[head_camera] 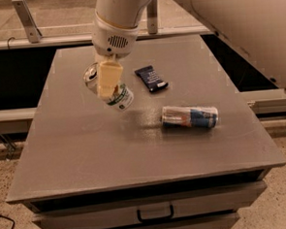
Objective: Knock 7up can over
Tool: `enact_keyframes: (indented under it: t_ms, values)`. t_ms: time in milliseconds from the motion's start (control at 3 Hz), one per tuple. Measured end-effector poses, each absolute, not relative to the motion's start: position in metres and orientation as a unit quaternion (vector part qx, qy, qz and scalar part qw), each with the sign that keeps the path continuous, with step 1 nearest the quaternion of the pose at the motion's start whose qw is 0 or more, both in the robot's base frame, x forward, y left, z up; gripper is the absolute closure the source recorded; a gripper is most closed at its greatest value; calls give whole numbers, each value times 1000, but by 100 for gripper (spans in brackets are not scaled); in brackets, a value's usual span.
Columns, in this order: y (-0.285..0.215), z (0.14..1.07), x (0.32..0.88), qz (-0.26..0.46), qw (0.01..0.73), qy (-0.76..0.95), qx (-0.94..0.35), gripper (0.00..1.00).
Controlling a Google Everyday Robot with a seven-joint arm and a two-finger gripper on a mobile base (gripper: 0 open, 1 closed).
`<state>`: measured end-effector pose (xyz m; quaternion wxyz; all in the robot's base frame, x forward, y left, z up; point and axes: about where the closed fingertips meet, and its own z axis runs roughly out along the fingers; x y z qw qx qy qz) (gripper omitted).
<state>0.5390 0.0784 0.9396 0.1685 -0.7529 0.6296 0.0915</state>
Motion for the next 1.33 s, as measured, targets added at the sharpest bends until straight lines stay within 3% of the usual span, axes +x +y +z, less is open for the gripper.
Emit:
enact_keyframes:
  t_ms: [333, 667, 1000, 1333]
  values:
    - [76, 934, 535, 62, 127, 610, -780, 100]
    - [77, 926, 534, 34, 97, 595, -797, 85]
    - [79, 914, 534, 4, 66, 579, -813, 54]
    - [80, 906, 533, -9, 50, 568, -821, 31]
